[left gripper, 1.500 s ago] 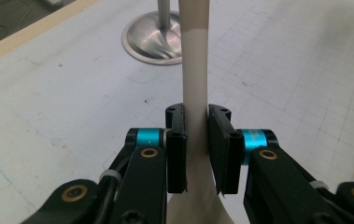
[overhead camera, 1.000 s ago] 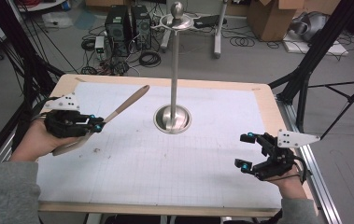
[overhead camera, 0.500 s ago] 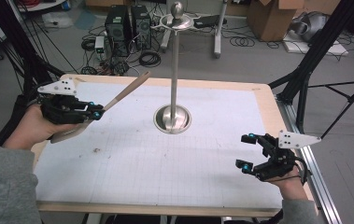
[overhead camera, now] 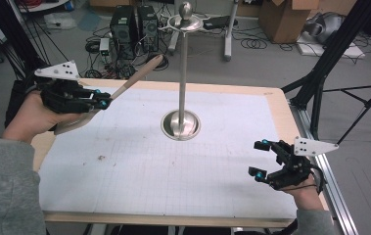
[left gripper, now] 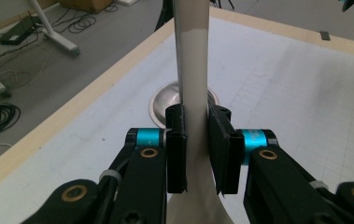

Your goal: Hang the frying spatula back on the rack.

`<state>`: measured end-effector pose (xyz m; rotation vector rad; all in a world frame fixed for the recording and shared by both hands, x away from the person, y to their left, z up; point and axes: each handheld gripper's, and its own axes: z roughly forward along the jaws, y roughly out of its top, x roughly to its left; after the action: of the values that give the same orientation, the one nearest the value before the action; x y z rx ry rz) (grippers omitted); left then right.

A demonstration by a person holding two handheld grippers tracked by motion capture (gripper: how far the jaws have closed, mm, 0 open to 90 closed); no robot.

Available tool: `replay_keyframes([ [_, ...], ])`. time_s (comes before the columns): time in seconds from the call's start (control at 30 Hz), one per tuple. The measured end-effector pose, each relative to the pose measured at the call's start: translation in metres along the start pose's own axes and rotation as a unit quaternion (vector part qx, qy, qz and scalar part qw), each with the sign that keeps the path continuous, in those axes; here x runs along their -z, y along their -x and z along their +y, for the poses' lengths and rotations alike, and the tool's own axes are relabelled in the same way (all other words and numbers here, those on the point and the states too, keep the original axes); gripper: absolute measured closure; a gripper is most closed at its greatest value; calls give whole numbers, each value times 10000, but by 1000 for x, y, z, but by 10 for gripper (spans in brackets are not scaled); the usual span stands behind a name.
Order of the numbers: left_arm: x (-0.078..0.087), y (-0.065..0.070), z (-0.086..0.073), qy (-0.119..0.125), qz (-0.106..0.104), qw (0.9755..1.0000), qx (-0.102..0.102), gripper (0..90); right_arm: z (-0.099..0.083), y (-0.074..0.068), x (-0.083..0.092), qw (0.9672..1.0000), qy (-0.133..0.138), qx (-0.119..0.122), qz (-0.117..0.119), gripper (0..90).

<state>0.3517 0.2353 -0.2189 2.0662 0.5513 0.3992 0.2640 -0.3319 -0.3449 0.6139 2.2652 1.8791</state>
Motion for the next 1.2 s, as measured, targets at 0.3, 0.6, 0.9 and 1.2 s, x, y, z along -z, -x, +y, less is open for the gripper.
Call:
replay_keyframes([
  [0.3,9,-5,17,59,102,9999,-10,774,0,0,3,10000,33,-26,-2,86],
  [0.6,14,-14,28,145,64,9998,-99,774,-2,2,5,10000,45,-73,-15,86],
  [0.9,22,-22,37,261,-7,9994,-216,774,-4,4,8,9999,90,-110,-43,86],
  [1.2,23,-27,39,288,-42,9993,-254,774,-8,6,10,9998,85,-177,-88,86],
])
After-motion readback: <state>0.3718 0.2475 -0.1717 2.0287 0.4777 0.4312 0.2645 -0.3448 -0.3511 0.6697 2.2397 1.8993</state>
